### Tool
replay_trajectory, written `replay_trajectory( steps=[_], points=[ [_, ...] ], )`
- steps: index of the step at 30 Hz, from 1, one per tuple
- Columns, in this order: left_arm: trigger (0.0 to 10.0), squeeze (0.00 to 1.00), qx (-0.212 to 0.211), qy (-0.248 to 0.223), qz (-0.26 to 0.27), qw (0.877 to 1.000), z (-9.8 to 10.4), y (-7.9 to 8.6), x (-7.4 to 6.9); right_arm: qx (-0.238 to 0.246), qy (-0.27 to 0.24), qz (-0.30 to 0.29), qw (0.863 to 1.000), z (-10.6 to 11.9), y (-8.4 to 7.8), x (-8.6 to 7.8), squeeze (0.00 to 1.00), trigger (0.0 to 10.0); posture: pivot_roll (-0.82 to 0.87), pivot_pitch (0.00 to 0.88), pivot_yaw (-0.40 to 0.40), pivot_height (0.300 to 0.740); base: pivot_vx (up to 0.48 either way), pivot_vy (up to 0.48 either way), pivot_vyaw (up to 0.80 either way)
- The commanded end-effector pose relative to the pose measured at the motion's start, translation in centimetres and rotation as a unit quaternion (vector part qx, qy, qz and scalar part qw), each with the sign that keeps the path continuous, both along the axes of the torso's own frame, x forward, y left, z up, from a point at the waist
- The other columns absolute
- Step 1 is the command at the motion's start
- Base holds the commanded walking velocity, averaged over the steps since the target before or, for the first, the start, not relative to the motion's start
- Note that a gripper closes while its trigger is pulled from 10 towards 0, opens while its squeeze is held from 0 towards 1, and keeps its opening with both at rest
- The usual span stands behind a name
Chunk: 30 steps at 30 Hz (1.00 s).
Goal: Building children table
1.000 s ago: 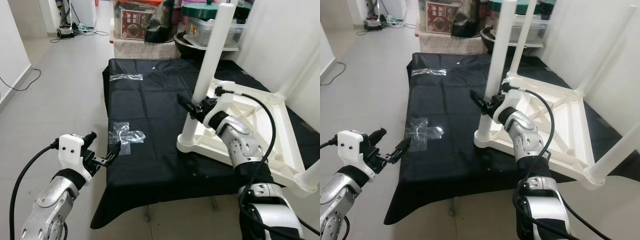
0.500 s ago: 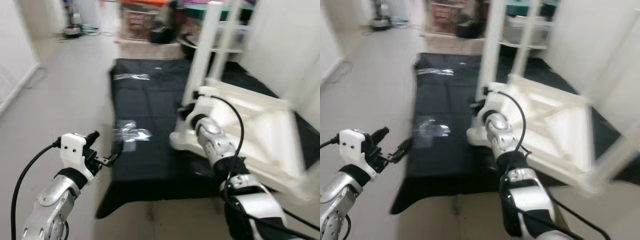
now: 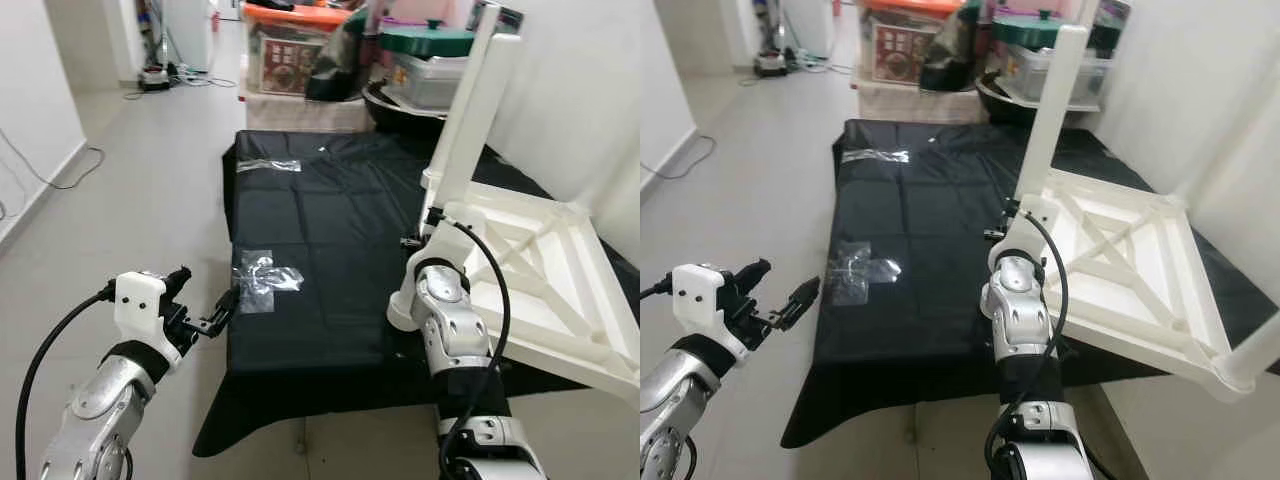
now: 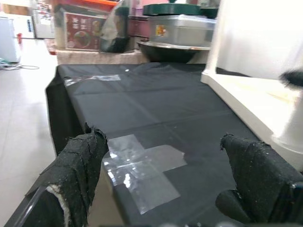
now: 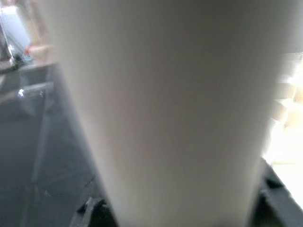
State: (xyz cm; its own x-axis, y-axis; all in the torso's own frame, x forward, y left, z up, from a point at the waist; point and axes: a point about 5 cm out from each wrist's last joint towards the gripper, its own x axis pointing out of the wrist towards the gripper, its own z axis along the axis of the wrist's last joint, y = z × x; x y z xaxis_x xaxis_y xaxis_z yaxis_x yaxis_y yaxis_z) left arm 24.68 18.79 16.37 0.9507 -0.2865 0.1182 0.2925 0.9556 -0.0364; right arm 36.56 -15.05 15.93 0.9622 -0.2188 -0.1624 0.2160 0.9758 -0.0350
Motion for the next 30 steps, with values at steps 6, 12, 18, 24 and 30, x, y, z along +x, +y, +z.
replay_trajectory(
  steps=[6,12,18,24,30],
  points=[
    [10.0,0.00,0.015,0.001,0.011,1.000,-0.1,0.0,0.1,0.033,-0.041,-0.011,0.999,1.5,-0.3,0.5,1.00,10.0,0.13,0.000,-0.117,0.740,0.000,0.000,0.00],
    [10.0,0.00,0.111,-0.029,0.116,0.987,0.9,0.3,0.0,-0.002,-0.063,0.066,0.996,1.9,0.0,-3.6,1.00,10.0,0.10,0.000,-0.099,0.740,0.000,0.000,0.00],
    [10.0,0.00,0.109,-0.049,0.121,0.985,1.6,-0.8,-0.6,0.003,-0.067,0.103,0.992,1.9,-0.8,-5.4,1.00,10.0,0.07,0.000,-0.086,0.740,0.000,0.000,0.00],
    [10.0,0.00,0.124,-0.054,0.118,0.984,1.5,-2.0,-1.4,-0.004,-0.048,0.192,0.980,1.4,-1.0,-7.5,1.00,10.0,0.06,0.000,-0.077,0.740,0.000,0.000,0.00],
    [10.0,0.00,0.142,-0.062,0.136,0.979,1.4,-2.1,-1.5,-0.017,0.010,0.232,0.972,0.1,-0.9,-7.6,0.00,10.0,0.07,0.000,-0.082,0.740,0.000,0.000,0.00]
  ],
)
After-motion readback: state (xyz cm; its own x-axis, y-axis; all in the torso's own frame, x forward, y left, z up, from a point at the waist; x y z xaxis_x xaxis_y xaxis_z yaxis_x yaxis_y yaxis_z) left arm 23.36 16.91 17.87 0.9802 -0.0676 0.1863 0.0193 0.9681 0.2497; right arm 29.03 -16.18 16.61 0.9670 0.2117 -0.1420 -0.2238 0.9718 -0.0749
